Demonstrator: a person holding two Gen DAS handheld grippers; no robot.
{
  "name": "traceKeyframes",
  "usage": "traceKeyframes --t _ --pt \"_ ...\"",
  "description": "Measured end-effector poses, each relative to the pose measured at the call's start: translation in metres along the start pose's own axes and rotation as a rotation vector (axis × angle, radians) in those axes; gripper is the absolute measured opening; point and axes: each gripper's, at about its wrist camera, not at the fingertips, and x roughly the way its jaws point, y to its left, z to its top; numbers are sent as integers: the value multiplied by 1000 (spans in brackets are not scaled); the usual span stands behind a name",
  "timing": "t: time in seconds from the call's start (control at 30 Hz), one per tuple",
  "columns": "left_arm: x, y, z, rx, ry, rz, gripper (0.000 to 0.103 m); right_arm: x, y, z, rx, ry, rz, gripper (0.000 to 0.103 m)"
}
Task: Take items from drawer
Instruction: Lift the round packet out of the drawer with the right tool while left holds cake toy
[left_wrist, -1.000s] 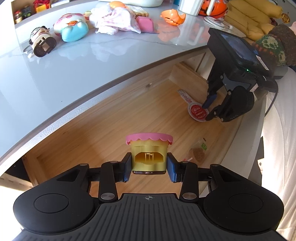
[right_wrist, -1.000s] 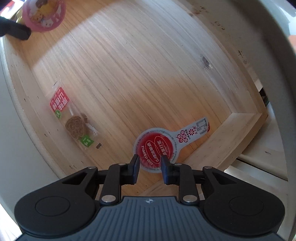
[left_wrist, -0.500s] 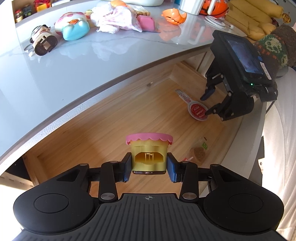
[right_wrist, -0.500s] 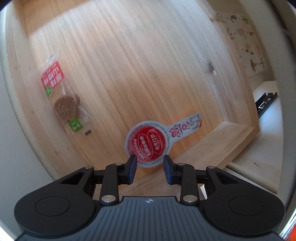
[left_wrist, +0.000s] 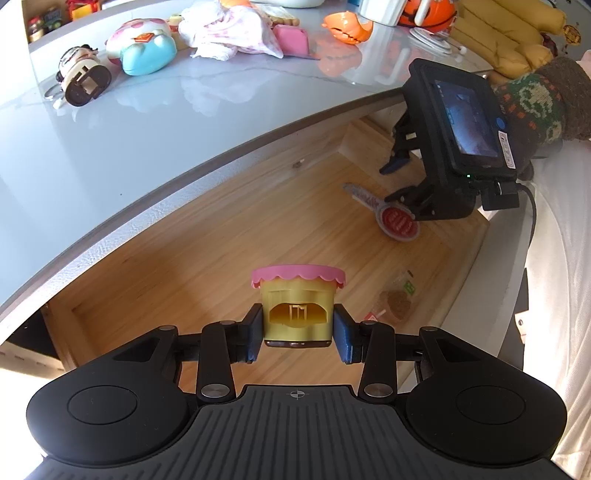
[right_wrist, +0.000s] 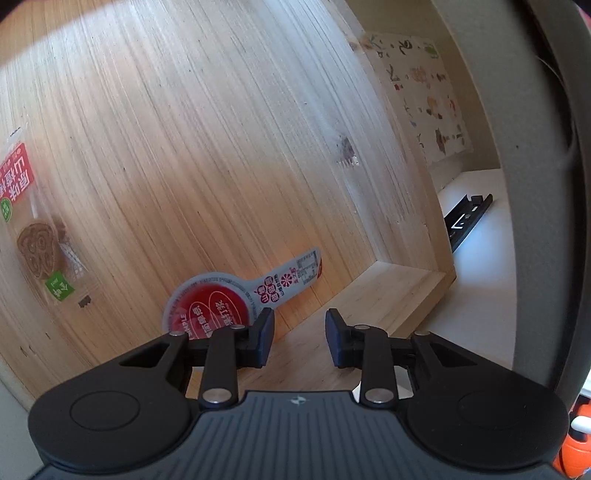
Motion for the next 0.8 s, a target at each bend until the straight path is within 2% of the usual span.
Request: traceKeyframes --t 0.07,0.13,0.23,0.3,0.4,0.5,0.6,0.7,0.8 --pt "-2 1 0 -3 0 0 43 2 -8 0 83 15 156 30" --pt "-1 1 -1 -4 1 1 43 0 -13 0 190 -11 359 25" --pt "-1 3 -1 -11 5 -1 43 -17 -10 5 167 -108 411 25" --pt "-1 3 0 -11 6 0 43 -25 -17 7 200 -127 491 26" --pt "0 3 0 -8 8 -1 43 -40 -20 7 189 -147 604 35" --pt "0 3 0 -6 9 -1 43 -53 -3 15 156 -153 633 37" --pt "0 4 0 -9 11 0 43 -57 -2 23 92 -150 578 38" --pt "1 5 0 -14 14 -2 43 -42 1 29 59 -129 529 38" --pt "1 5 0 -12 17 -5 43 -37 1 35 53 -121 529 38"
